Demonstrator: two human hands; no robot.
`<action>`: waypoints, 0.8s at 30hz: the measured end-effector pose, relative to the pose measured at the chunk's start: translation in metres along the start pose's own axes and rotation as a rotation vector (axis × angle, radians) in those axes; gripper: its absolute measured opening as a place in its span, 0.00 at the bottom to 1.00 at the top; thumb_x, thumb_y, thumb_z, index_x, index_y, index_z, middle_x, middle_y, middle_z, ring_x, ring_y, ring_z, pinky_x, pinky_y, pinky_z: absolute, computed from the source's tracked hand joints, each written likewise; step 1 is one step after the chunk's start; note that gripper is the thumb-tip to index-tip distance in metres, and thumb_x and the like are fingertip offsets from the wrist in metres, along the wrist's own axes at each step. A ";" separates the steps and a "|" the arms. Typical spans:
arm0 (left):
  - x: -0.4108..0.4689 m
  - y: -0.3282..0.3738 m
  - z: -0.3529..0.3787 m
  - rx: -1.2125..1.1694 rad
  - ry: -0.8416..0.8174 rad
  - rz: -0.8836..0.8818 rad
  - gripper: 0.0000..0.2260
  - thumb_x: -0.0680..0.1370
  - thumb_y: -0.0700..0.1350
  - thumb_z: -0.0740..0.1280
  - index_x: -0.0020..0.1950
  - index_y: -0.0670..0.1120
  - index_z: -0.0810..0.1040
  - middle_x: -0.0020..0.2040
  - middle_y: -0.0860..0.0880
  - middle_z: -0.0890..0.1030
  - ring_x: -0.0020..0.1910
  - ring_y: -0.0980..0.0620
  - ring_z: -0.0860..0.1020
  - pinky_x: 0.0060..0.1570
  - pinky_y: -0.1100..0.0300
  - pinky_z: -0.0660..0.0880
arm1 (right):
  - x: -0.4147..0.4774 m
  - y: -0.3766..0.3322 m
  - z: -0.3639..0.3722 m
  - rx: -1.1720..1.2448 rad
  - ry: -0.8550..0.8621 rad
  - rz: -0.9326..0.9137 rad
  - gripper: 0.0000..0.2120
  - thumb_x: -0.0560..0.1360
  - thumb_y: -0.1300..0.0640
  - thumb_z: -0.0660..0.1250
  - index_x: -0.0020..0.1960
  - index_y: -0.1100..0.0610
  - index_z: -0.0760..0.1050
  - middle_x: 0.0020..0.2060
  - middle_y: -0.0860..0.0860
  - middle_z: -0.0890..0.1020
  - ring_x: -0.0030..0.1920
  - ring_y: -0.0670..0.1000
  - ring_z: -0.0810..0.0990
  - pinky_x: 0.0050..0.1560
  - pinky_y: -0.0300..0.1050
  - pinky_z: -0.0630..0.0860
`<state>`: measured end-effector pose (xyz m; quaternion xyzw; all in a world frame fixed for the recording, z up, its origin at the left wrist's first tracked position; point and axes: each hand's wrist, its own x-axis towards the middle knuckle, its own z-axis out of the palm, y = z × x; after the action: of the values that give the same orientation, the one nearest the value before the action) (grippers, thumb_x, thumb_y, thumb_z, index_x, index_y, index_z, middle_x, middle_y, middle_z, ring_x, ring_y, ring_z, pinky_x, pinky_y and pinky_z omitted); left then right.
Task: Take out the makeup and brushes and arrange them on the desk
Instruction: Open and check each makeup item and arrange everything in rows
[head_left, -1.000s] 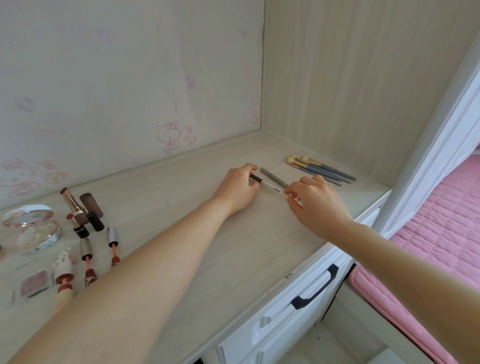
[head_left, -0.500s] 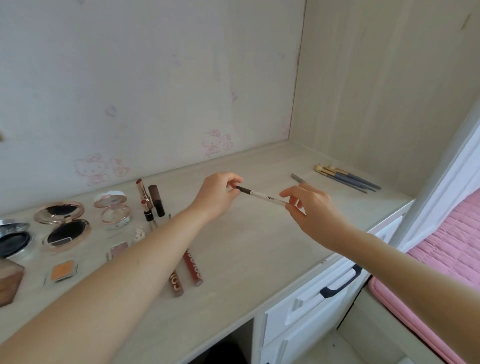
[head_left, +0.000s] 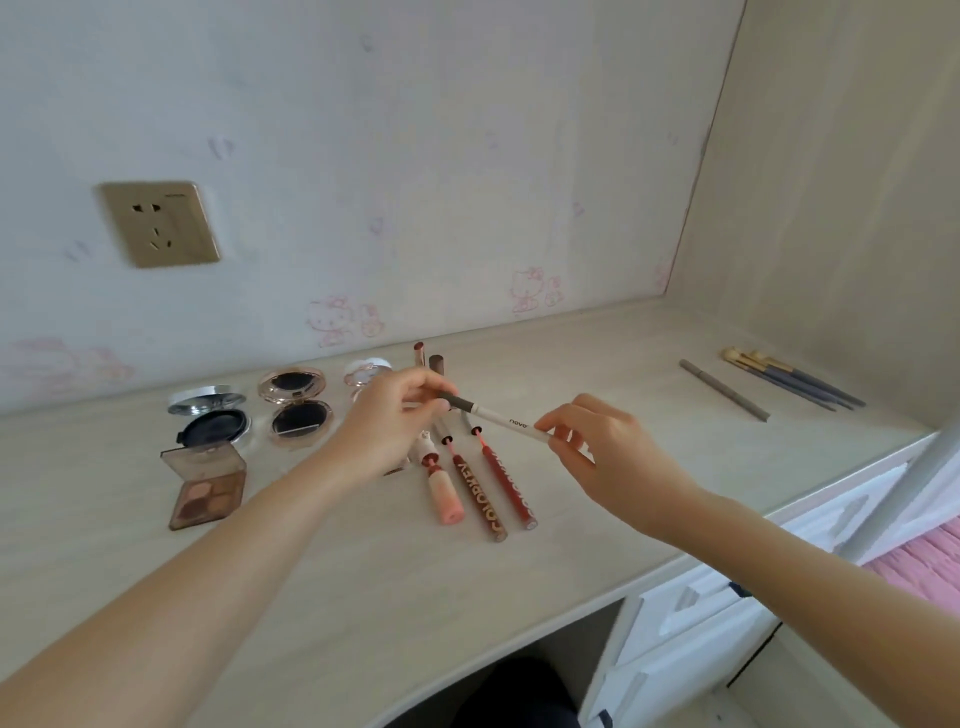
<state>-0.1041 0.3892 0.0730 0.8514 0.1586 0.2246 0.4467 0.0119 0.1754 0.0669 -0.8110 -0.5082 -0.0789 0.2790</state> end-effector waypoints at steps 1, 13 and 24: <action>-0.008 -0.004 -0.009 -0.014 0.008 -0.008 0.08 0.77 0.39 0.68 0.49 0.53 0.81 0.47 0.57 0.84 0.51 0.62 0.80 0.54 0.65 0.71 | 0.001 -0.009 0.005 0.020 -0.013 -0.010 0.09 0.78 0.57 0.62 0.55 0.51 0.78 0.44 0.43 0.74 0.42 0.45 0.76 0.45 0.40 0.74; -0.080 -0.030 -0.070 -0.324 0.209 -0.145 0.10 0.78 0.33 0.64 0.57 0.42 0.78 0.47 0.46 0.85 0.50 0.49 0.83 0.51 0.58 0.80 | 0.002 -0.081 0.069 0.238 -0.080 -0.093 0.08 0.75 0.61 0.68 0.52 0.54 0.79 0.37 0.37 0.73 0.38 0.38 0.74 0.42 0.26 0.68; -0.098 -0.041 -0.062 -0.510 0.292 -0.237 0.07 0.76 0.39 0.68 0.52 0.41 0.81 0.46 0.44 0.85 0.47 0.49 0.83 0.54 0.54 0.78 | -0.004 -0.123 0.099 0.279 -0.078 -0.069 0.08 0.77 0.54 0.65 0.55 0.50 0.78 0.44 0.41 0.79 0.49 0.45 0.75 0.48 0.39 0.75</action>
<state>-0.2220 0.4083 0.0463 0.6464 0.2578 0.3233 0.6412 -0.1124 0.2652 0.0281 -0.7487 -0.5524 0.0144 0.3661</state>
